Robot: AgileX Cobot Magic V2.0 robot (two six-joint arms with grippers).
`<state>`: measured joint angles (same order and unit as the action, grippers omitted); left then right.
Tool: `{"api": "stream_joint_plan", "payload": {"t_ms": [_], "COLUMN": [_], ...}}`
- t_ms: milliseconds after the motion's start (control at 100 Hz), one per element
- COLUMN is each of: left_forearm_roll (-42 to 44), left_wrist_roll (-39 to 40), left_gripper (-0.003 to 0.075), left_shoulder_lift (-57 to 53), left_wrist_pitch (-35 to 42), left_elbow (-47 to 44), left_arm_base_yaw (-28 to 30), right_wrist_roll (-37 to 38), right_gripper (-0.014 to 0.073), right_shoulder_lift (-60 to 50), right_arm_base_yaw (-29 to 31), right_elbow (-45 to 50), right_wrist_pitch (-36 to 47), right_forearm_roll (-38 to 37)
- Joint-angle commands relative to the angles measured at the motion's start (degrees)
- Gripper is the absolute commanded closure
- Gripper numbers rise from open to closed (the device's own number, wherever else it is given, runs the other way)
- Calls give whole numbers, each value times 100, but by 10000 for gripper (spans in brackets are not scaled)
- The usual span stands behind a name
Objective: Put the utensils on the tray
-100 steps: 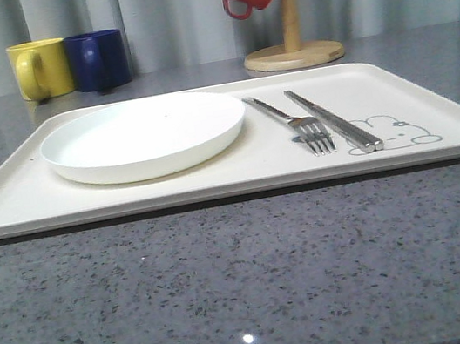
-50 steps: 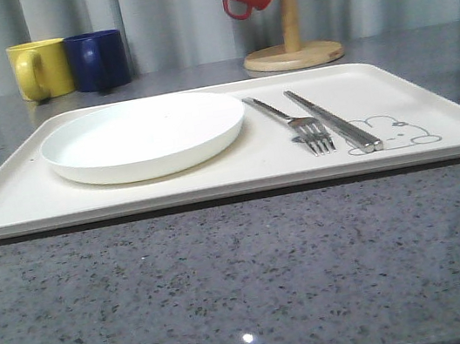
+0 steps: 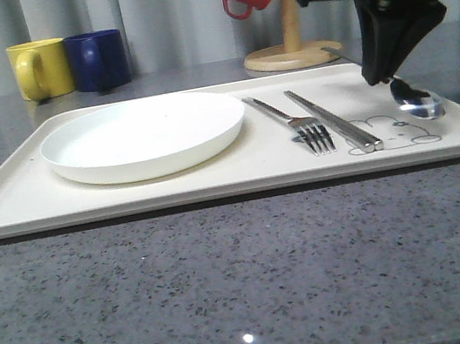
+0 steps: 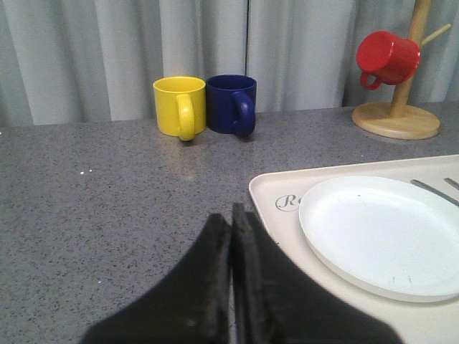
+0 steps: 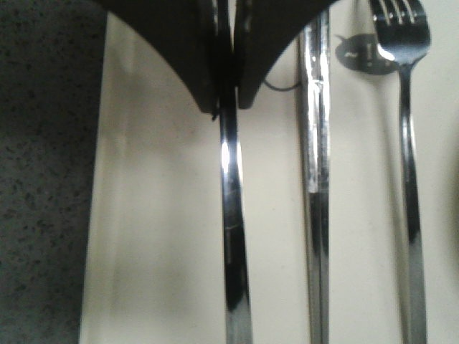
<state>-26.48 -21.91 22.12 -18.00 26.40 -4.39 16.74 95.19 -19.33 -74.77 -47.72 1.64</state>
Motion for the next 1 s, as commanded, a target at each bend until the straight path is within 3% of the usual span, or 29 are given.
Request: {"api": "stream_joint_plan", "payload": {"t_ms": [0,260,490,550,990], "left_forearm_roll": [-111,-111,-111,-111,-111], "left_wrist_roll": [-4,-4,-4,-4,-4], "left_gripper": [739,739,739,739,739], "left_shoulder_lift": [32,32,32,32,32], "left_wrist_pitch": [392,392,392,392,392], "left_elbow": [158,158,158,158,158], "left_arm_base_yaw": [13,13,13,13,13], "right_wrist_roll": [28,58,58,58,58], "right_gripper": [641,617,303,265,264], "right_shoulder_lift": [-78,40,40,31,-1035], "right_arm_base_yaw": [0,0,0,0,257], "right_elbow": [-123,-123,-134,-141,-116], "right_wrist_pitch": [225,184,180,180,180], "right_forearm_roll": [-102,-102,-97,-97,-584]}}
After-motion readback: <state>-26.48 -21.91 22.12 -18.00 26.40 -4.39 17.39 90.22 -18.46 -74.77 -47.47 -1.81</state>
